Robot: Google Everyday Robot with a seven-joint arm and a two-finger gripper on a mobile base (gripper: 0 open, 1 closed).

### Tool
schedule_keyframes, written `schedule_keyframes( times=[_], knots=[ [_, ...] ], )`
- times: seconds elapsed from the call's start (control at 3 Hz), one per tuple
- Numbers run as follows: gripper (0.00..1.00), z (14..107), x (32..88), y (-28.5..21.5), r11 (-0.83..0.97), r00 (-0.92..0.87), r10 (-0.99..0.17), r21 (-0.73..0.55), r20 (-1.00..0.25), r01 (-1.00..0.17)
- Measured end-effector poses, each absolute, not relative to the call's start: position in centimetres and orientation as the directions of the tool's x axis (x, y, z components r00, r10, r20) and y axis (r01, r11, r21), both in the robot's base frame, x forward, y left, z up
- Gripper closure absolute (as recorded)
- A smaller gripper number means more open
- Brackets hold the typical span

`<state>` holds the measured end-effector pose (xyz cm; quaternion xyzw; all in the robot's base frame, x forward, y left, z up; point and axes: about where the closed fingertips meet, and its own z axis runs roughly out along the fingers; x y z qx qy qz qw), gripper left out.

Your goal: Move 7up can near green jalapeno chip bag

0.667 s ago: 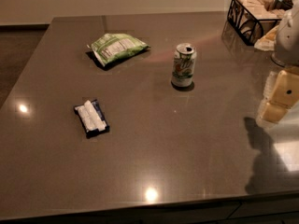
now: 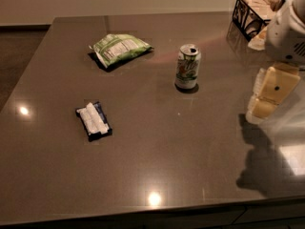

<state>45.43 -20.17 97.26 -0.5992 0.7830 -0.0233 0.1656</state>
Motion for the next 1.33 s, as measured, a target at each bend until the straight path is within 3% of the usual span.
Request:
schedule_keyframes(
  times=[1.33],
  knots=[
    [0.00, 94.7, 58.0, -15.7, 0.598, -0.459, -0.748, -0.187, -0.479, -0.780]
  ],
)
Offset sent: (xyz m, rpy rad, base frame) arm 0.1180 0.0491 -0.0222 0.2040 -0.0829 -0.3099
